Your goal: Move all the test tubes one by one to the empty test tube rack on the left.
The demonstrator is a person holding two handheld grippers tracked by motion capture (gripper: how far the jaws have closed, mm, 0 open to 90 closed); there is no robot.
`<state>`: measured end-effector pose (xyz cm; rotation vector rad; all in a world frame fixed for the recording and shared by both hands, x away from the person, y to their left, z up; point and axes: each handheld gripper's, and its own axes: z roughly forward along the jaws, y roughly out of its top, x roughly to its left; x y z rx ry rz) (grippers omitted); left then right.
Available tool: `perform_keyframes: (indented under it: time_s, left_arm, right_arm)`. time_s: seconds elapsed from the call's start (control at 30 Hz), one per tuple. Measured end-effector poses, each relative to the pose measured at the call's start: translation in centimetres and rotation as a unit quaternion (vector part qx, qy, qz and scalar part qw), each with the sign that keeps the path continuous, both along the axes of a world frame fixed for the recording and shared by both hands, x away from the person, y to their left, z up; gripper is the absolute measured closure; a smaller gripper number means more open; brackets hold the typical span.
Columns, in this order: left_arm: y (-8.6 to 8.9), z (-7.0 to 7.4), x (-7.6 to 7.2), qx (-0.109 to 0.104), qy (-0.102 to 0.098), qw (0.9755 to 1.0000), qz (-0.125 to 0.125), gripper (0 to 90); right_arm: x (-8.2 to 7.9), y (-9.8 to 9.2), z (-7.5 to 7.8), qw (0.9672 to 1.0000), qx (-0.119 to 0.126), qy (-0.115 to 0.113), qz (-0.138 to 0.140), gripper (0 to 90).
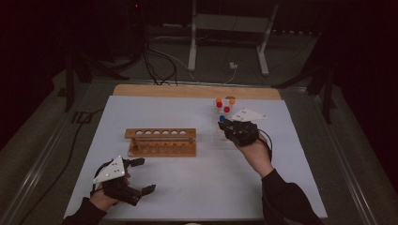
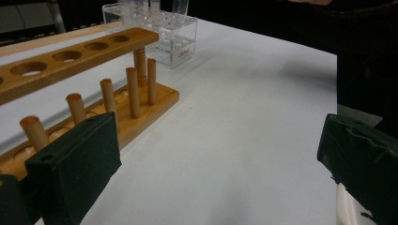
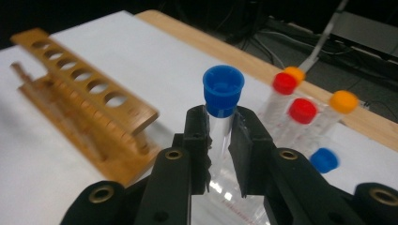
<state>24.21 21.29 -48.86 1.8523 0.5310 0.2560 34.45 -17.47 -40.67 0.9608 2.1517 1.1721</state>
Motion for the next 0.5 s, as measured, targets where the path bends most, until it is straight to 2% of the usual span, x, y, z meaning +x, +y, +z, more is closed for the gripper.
perform_keyframes:
  time_s: [0.2,0.27,0.3,0.4,0.5]
  left_arm:
    - [-0.5,0.8,0.0,-0.005,0.007,0.9999,-0.007,0.6]
    - [-0.9,1.2,0.1,0.004,0.028,0.9995,-0.013,0.6]
    - [-0.9,1.2,0.1,0.004,0.028,0.9995,-0.013,0.6]
    - [-1.2,1.6,0.2,0.003,0.050,0.9987,-0.012,0.6]
    - [-1.6,2.0,0.4,0.004,0.056,0.9983,-0.017,0.6]
  right_arm:
    - [-1.2,0.4,-0.6,0.9997,-0.008,0.011,0.021,77.4]
    - [-1.9,0.5,-0.9,0.9994,-0.009,0.015,0.031,77.4]
    - [-1.9,0.5,-0.9,0.9994,-0.009,0.015,0.031,77.4]
    - [-2.6,0.5,-1.2,0.9989,-0.006,0.020,0.041,77.4]
    - [-3.3,0.6,-1.5,0.9986,-0.005,0.024,0.048,77.4]
